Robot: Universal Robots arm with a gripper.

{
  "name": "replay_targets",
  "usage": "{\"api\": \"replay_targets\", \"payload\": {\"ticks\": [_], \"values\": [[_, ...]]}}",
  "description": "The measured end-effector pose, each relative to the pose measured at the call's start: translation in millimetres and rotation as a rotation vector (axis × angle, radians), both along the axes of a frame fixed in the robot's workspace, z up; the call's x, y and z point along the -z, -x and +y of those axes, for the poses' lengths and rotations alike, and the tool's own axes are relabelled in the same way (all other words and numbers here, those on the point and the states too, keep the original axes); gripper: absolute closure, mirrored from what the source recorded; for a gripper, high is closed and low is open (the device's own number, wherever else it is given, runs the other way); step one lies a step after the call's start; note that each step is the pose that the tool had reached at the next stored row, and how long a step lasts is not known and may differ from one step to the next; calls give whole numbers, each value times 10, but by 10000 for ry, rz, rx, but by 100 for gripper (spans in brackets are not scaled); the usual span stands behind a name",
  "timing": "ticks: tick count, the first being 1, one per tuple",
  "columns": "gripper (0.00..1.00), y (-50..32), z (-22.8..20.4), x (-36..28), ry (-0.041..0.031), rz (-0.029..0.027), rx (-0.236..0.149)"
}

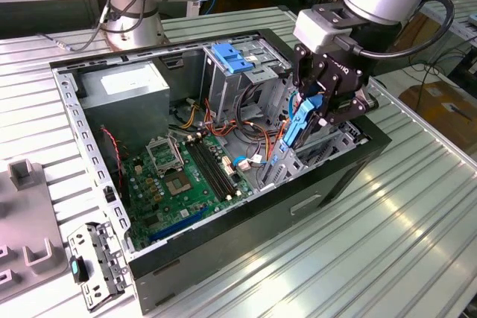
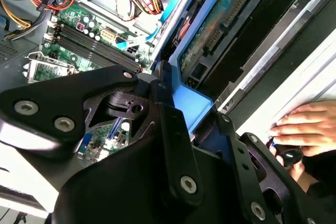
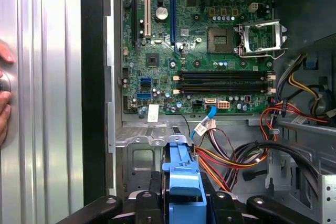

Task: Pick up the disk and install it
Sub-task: 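Insert the disk into the insertion slot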

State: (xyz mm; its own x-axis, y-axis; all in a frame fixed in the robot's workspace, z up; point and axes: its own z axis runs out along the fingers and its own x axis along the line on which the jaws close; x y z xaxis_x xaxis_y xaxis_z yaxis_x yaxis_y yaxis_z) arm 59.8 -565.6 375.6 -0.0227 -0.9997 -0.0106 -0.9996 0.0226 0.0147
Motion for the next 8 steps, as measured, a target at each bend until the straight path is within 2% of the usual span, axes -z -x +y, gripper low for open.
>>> {"api": "replay_targets", "payload": {"ticks": [1,2,3,4,8], "values": [[63,0,0,1,0,-1,0],[56,0,0,1,0,0,-1],[56,0,0,3,0,0,0],[49,0,0,3,-1,0,0],[51,0,0,43,-1,0,0]]}}
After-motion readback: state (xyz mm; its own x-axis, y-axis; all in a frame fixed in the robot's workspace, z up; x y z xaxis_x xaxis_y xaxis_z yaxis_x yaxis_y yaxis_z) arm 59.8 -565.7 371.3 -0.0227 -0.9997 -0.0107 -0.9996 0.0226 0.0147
